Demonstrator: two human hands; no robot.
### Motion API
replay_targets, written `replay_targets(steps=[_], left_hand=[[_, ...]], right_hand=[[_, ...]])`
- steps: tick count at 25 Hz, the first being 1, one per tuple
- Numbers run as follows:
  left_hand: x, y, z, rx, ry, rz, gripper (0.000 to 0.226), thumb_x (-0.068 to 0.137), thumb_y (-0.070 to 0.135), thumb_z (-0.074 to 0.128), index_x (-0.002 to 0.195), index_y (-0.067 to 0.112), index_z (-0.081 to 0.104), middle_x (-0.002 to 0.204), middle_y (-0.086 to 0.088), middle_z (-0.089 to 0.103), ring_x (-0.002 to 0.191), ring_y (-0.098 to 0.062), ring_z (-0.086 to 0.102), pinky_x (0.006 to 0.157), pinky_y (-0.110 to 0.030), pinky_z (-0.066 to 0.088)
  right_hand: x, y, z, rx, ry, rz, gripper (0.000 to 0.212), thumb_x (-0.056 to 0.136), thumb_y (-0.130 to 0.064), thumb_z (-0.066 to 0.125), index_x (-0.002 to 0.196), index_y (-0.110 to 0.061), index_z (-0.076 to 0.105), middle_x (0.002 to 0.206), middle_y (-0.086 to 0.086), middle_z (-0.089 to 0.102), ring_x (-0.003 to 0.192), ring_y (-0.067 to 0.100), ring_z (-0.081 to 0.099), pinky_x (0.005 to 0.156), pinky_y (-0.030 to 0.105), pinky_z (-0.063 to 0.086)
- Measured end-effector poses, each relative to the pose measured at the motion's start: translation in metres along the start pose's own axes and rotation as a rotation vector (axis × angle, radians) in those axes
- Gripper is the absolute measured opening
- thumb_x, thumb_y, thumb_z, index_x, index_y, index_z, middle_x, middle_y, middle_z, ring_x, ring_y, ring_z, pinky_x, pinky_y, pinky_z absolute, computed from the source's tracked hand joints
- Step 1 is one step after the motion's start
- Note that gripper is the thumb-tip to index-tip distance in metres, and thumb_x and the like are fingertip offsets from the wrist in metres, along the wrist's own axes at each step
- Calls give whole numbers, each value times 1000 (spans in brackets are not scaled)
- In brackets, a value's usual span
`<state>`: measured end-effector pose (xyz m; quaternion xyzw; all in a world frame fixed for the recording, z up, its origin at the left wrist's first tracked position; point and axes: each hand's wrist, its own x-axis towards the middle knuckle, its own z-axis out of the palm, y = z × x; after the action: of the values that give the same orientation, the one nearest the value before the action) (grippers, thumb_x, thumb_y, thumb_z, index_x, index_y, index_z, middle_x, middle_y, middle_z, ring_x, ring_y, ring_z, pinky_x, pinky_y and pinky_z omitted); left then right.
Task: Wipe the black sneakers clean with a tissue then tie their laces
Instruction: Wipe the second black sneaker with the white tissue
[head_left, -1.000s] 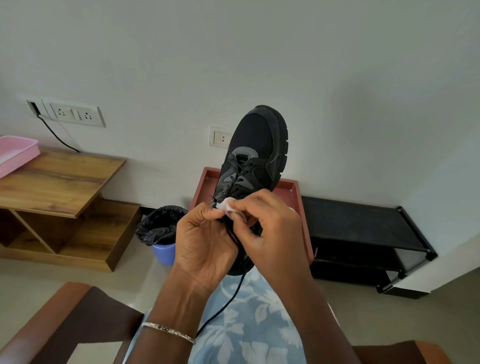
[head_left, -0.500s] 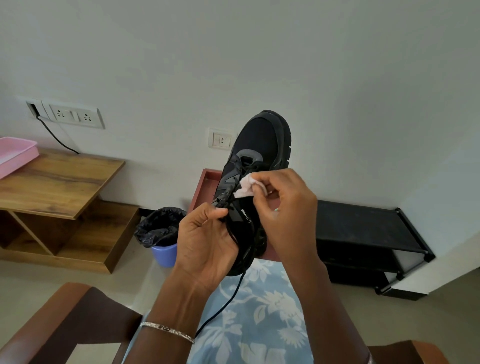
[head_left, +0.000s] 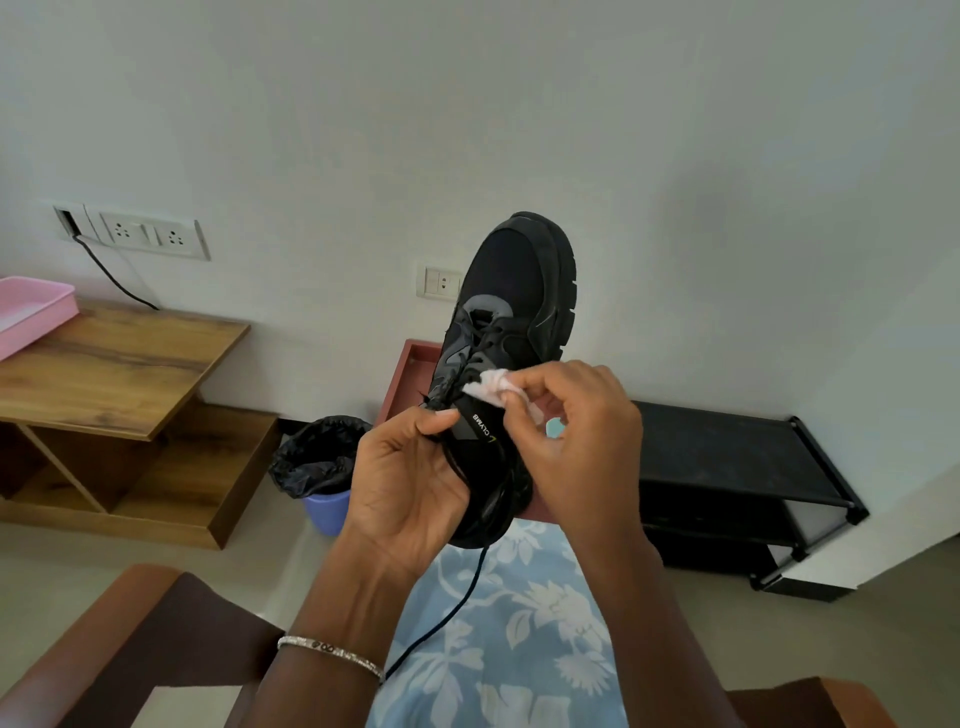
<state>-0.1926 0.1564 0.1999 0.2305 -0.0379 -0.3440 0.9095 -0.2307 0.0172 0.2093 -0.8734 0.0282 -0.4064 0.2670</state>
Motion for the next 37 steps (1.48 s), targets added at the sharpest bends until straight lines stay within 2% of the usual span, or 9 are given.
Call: replay_targets(steps=[3, 5, 9, 15, 21, 26, 31, 35, 37], left_hand=[[2, 4, -4, -28, -4, -7, 60, 86, 8, 39, 144, -8, 44, 145, -31, 48, 131, -43, 52, 116, -53, 35], [2, 5, -4, -48, -5, -1, 58, 86, 8, 40, 141, -7, 49, 144, -29, 50, 129, -42, 55, 114, -52, 37], [0, 3, 2, -74, -4, 6, 53, 85, 5, 44, 135, -8, 55, 142, -26, 52, 125, -35, 57, 111, -41, 44], [-3, 9, 0, -63, -12, 23, 56, 86, 8, 40, 139, -6, 52, 140, -27, 55, 122, -38, 61, 102, -47, 51], [0, 9, 3, -46, -27, 12, 52, 87, 7, 41, 135, -8, 54, 140, -29, 54, 131, -38, 54, 112, -45, 43], [-3, 7, -4, -34, 31, 3, 34, 82, 4, 50, 107, -9, 68, 115, -26, 61, 112, -35, 59, 117, -44, 35], [-3, 3, 8, -20, 23, -28, 49, 88, 5, 39, 130, -10, 58, 132, -27, 60, 118, -38, 63, 103, -45, 51], [0, 4, -1, -61, 63, -32, 54, 81, 6, 50, 132, -11, 53, 135, -25, 52, 119, -37, 58, 117, -44, 35], [-1, 4, -1, -57, 70, -27, 51, 82, 9, 49, 130, -6, 57, 132, -24, 60, 116, -35, 62, 112, -45, 42]], right_hand=[[-15, -9, -6, 139, -309, -16, 10, 83, -28, 72, 88, -21, 78, 75, -11, 68, 69, 8, 60, 61, 35, 53], [-13, -10, -6, 95, -301, -27, 14, 82, -34, 70, 87, -25, 78, 72, -14, 68, 68, 8, 58, 62, 35, 52], [1, -8, -2, -45, -26, 44, 7, 86, -28, 75, 85, -21, 73, 77, -10, 67, 74, 11, 57, 63, 25, 47], [-6, -13, -20, -24, -401, 139, 6, 83, -31, 78, 82, -26, 75, 70, -15, 69, 66, 3, 63, 63, 22, 52], [7, -24, -1, 14, -54, 38, 5, 86, -21, 76, 86, -19, 71, 76, -10, 66, 67, 7, 60, 58, 25, 52], [-6, -19, 3, 157, -208, -38, 6, 88, -19, 72, 94, -18, 74, 84, -9, 68, 73, 7, 62, 62, 27, 53], [0, -11, 4, 53, 14, 5, 7, 87, -14, 74, 94, -15, 74, 82, -7, 66, 69, 7, 59, 60, 21, 51], [-8, -12, -8, 320, -388, 28, 9, 84, -14, 77, 91, -19, 78, 78, -8, 67, 69, 15, 63, 60, 23, 53], [-9, -9, -20, 417, -562, 100, 10, 83, -11, 78, 90, -19, 79, 78, -6, 71, 71, 17, 66, 62, 24, 56]])
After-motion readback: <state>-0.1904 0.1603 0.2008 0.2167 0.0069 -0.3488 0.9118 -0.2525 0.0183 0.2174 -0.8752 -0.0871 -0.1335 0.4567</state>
